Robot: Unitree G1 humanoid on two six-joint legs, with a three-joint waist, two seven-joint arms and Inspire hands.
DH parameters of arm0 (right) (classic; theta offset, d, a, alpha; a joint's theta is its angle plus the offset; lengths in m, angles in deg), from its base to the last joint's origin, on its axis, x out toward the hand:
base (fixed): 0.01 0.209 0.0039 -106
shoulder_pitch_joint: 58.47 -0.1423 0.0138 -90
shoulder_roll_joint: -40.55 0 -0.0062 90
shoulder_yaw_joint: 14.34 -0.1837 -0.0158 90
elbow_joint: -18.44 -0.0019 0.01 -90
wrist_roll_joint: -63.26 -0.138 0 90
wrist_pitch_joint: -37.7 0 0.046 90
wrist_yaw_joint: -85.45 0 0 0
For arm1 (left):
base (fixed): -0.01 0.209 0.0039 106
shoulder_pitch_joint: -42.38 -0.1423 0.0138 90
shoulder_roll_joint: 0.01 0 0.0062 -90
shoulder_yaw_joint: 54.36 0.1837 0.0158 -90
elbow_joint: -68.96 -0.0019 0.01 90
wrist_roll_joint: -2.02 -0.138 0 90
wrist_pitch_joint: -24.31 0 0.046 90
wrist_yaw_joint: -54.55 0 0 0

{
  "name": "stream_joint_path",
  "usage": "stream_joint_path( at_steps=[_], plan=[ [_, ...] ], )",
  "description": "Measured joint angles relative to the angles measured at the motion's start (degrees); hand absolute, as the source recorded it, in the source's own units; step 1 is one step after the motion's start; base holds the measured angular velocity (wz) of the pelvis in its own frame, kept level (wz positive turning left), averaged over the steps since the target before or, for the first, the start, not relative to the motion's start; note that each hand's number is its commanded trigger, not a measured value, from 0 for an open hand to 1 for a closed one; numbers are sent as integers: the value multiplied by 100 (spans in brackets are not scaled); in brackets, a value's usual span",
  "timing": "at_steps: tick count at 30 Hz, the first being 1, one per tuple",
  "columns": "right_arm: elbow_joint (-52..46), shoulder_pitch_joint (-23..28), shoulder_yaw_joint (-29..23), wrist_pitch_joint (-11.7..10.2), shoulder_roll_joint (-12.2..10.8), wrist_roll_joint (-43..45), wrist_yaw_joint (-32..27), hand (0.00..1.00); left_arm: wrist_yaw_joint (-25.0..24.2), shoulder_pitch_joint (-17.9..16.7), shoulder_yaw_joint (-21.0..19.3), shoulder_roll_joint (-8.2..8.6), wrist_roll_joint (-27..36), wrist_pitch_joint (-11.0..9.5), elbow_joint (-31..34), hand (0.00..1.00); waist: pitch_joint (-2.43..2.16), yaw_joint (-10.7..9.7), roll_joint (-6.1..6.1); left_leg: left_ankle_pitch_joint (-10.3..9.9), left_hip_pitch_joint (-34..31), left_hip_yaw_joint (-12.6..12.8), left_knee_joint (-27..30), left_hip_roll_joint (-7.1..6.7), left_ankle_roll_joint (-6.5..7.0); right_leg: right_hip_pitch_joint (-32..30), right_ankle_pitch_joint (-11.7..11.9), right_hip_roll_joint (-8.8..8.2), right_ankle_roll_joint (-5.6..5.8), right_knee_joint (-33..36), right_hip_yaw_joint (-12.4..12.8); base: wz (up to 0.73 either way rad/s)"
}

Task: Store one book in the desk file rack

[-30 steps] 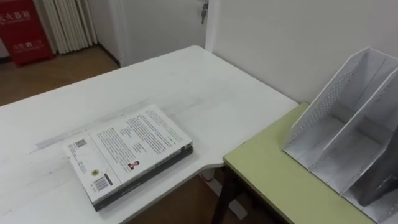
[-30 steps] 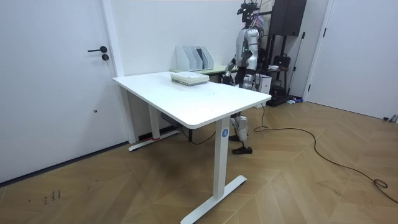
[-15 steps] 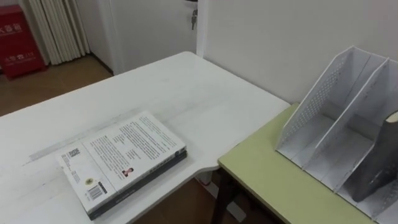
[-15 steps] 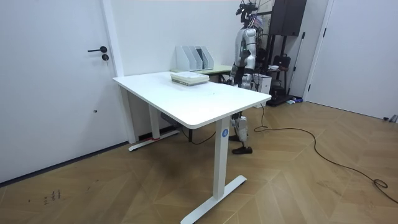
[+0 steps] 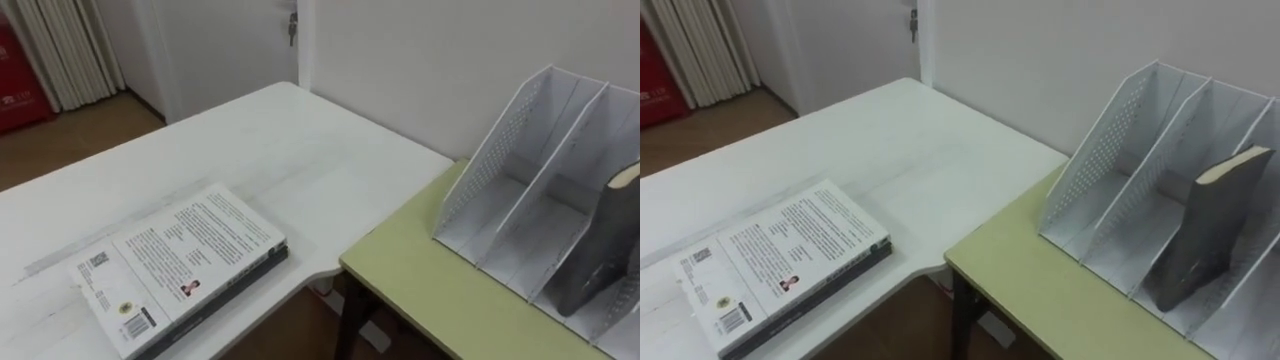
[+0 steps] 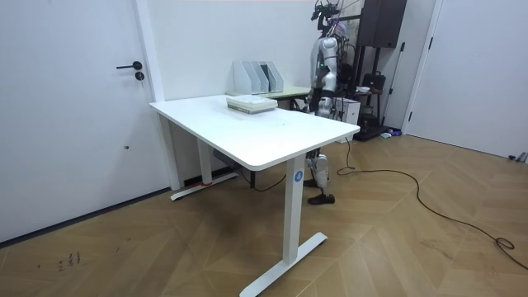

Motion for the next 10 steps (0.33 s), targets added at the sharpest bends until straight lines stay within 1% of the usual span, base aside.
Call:
stream_joint_path(
  at_steps=[1,4,7,10],
  plan=[
    [-17,-1,5,-27,-2,29,-160,0,33,8,0,28,0,-7,3,0,1,-7,22,0,2,7,-1,-1,0,-4,0,1,0,1,15,-7],
    [-22,1,5,-72,-7,196,-436,0,45,3,29,47,-5,-28,3,0,-16,-25,32,0,9,16,0,1,0,-5,0,6,0,5,33,-3],
    [-12,2,73,-83,-27,293,-703,0,83,0,65,69,-6,-88,8,0,-24,-15,26,0,14,11,2,1,0,-4,0,7,-1,5,61,0],
    [-8,66,105,-83,-97,308,-882,0,110,-2,60,69,-64,-99,8,0,-26,-7,14,0,28,-4,1,1,0,5,0,10,-1,6,72,0]
  ],
)
